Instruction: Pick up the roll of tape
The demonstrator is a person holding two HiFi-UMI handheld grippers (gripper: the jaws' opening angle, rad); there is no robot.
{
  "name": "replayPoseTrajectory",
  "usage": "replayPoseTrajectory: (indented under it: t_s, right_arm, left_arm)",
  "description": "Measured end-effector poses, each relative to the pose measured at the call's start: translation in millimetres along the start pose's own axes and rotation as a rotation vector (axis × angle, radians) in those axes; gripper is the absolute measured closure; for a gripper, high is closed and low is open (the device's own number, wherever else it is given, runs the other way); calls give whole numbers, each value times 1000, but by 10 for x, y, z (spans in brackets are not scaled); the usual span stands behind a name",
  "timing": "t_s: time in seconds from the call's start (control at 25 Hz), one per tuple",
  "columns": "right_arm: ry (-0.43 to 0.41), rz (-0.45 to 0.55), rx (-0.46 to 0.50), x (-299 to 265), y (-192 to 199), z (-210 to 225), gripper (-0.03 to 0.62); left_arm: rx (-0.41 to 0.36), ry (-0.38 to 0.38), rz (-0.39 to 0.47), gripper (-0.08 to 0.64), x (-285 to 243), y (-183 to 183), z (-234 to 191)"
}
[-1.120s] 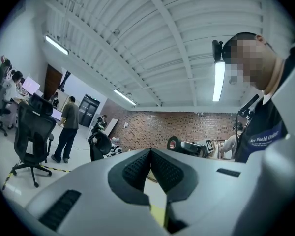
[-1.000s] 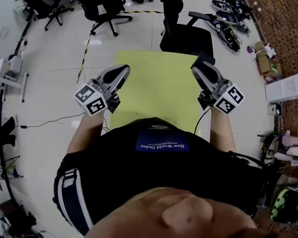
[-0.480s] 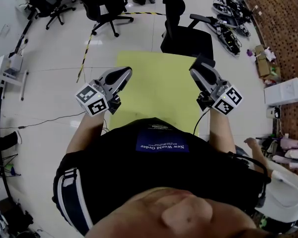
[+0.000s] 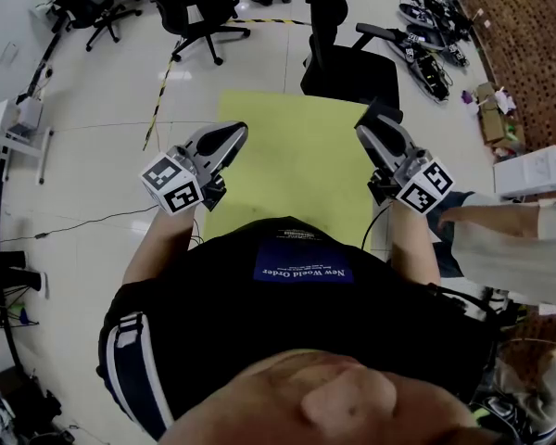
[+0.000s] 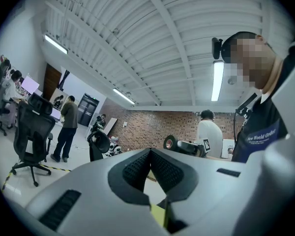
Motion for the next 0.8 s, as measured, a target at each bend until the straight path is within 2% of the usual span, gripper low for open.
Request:
replayPoseTrajectory:
  t_s: [0.8]
  right_arm:
    - [-22,-23,27,-68,69,-25,489]
  left_arm:
    - [-8,6,0,555,4,57,-28]
Point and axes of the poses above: the fingertips, and each gripper's own axes: x backward along the fingers, z to its right, y out of its underside, the point moved 6 cm from there along x, backward along the fingers
